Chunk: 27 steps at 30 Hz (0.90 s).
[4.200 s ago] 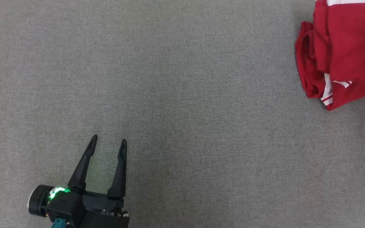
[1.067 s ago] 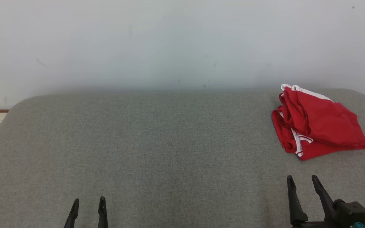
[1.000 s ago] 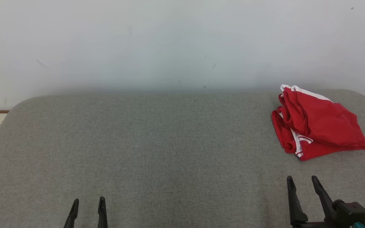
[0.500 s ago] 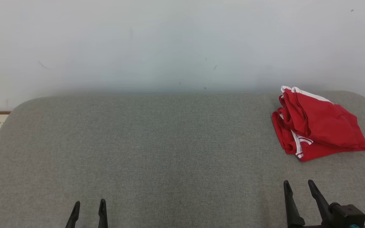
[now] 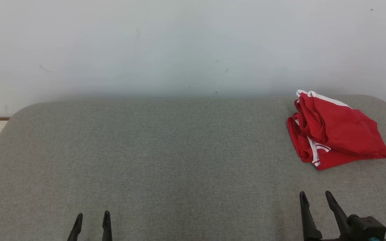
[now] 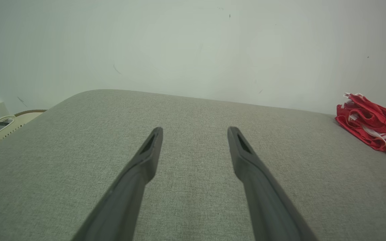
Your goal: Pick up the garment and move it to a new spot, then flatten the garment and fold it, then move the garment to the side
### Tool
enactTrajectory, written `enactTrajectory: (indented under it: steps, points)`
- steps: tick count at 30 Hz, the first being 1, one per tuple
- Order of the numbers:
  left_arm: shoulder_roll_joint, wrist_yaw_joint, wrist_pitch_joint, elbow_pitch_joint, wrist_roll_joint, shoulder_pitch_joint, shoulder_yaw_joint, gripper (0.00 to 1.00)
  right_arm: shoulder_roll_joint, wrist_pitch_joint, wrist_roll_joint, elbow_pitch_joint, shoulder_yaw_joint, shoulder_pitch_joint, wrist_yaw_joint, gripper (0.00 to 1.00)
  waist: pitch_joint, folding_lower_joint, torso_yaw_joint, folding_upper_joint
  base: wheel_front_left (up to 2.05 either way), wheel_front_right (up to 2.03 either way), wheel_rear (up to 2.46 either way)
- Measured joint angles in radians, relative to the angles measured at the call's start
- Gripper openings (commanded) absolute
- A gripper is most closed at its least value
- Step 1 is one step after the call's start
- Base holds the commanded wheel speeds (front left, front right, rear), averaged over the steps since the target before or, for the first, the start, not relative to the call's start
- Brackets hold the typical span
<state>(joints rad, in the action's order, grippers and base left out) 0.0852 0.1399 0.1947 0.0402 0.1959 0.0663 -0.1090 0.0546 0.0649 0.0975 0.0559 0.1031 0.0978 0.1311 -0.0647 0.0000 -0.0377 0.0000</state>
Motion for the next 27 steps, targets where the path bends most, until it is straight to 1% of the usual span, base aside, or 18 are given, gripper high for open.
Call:
enactTrajectory:
  steps: [2,3,7,9,27]
  points:
    - [0.003,0.001,0.000,0.001,0.000,0.000,-0.001,1.00,0.000,0.001,0.000,-0.002,0.000,0.000,0.000,1.00,0.000,0.0000,0.000,0.0000,0.00,0.00,0.00]
    - [0.004,0.001,0.000,0.002,0.000,0.000,-0.002,0.00,0.000,0.001,0.000,-0.004,-0.001,0.000,0.000,0.00,0.000,0.0000,0.000,0.0000,0.00,0.00,0.00]
    - [-0.003,0.002,0.000,-0.028,0.001,0.007,-0.006,0.00,0.000,-0.002,0.000,-0.039,0.001,0.007,0.000,0.00,0.000,0.0000,0.000,0.0000,0.00,0.00,0.00]
    - [-0.003,0.001,-0.001,-0.036,0.020,0.016,-0.005,0.00,0.000,-0.003,0.022,-0.047,0.000,0.019,0.000,0.00,0.001,0.0000,0.001,0.0001,0.00,0.00,0.00]
    - [-0.002,-0.060,-0.054,-0.080,0.357,-0.003,0.011,0.00,0.021,-0.021,0.400,-0.079,-0.028,0.008,0.000,0.00,0.011,0.0000,0.006,0.0000,0.00,0.00,0.00]
